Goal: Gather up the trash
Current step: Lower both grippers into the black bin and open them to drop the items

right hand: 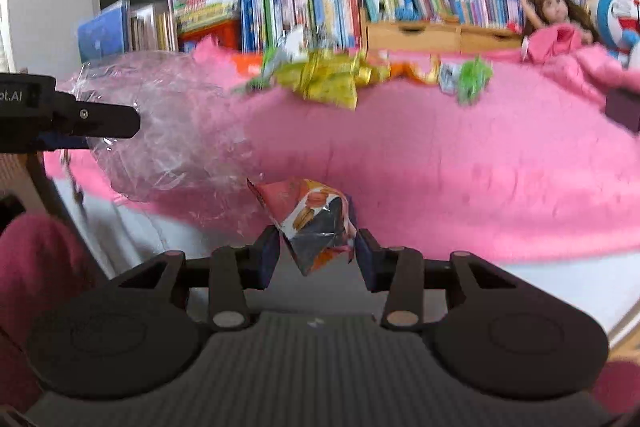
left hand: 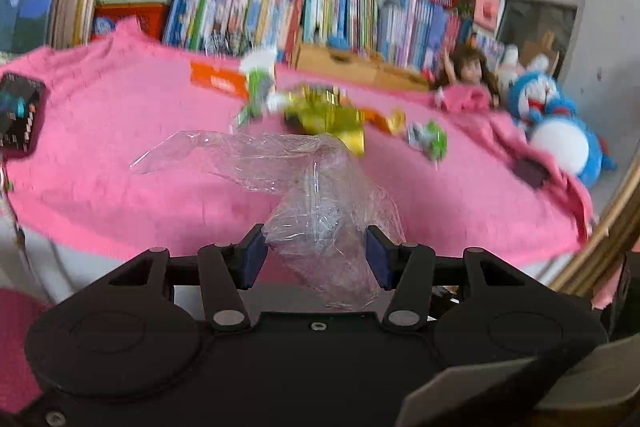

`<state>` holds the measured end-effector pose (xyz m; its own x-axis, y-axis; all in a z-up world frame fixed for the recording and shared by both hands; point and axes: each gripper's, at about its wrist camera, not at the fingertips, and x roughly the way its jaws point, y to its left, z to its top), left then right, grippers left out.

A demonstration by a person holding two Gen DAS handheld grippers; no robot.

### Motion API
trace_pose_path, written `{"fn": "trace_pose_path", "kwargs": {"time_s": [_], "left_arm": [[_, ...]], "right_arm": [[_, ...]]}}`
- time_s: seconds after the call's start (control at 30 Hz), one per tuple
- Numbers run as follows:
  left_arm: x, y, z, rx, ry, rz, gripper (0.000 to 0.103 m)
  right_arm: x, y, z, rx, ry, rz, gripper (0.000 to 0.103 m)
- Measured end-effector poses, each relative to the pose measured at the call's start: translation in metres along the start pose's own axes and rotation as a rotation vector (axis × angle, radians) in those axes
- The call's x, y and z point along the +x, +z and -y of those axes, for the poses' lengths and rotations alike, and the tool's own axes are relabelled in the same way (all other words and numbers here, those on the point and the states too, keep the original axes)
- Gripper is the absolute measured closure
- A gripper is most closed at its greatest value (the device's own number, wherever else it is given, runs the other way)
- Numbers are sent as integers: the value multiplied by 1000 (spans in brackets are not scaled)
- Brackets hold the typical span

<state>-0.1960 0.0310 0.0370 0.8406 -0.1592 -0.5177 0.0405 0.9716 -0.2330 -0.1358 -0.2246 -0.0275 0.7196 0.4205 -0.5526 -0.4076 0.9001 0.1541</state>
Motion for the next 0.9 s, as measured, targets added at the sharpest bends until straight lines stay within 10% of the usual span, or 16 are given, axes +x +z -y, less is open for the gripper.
{"fn": "trace_pose_path", "kwargs": {"time_s": [0.5, 0.9], "left_arm": [[80, -66, 7, 152, 78, -500, 52], [115, -91, 17, 242, 117, -619, 42]], "right_arm": [[50, -55, -4, 24, 0, -343, 53], [63, -55, -3, 31, 17, -383, 39]]}}
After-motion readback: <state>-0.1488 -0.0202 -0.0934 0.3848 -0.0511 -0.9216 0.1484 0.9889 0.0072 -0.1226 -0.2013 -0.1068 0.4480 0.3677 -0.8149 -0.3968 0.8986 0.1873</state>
